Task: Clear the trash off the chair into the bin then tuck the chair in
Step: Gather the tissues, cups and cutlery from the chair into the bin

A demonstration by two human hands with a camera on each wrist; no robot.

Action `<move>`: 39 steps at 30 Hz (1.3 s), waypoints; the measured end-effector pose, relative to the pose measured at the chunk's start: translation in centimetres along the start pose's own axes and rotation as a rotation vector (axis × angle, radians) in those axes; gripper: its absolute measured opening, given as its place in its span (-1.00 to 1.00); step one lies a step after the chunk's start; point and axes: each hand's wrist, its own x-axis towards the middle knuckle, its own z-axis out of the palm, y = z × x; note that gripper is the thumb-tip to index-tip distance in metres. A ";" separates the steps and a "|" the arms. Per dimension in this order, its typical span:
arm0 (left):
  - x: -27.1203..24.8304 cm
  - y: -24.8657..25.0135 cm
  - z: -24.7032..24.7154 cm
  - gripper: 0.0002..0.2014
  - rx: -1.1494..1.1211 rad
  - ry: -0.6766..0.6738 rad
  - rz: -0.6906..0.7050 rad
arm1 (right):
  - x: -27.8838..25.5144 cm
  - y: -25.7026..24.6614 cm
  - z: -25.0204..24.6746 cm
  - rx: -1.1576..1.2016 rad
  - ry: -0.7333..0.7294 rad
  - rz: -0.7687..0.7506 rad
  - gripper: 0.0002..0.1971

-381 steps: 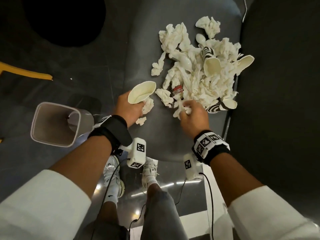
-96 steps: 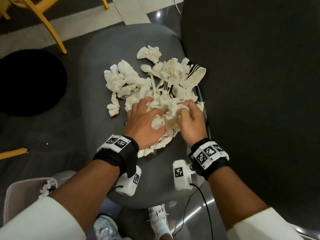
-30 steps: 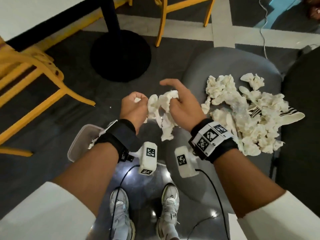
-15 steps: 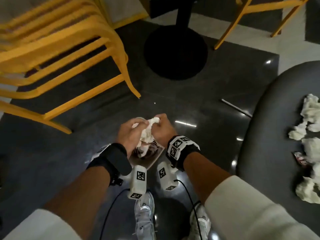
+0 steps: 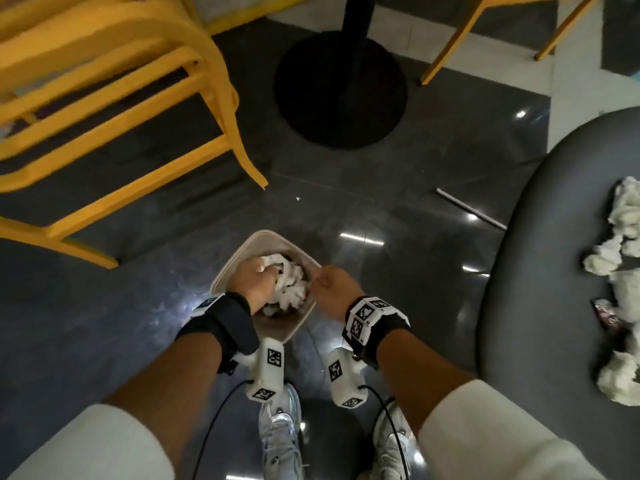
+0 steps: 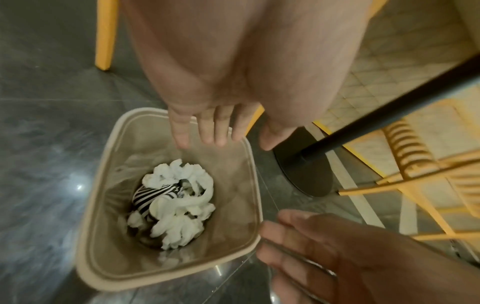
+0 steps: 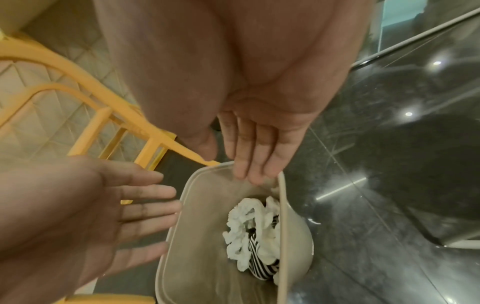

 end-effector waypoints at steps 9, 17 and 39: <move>-4.3 15.1 4.8 -0.78 0.162 0.068 0.366 | -7.9 3.4 -12.7 0.339 0.359 -0.142 -0.86; -16.4 27.9 19.4 -0.77 0.151 -0.156 0.774 | -20.7 16.1 -25.1 -0.098 0.744 -0.099 -0.65; -20.5 33.9 35.4 -0.29 0.606 -0.131 0.865 | -25.8 30.4 -29.2 -0.209 0.551 0.169 -0.58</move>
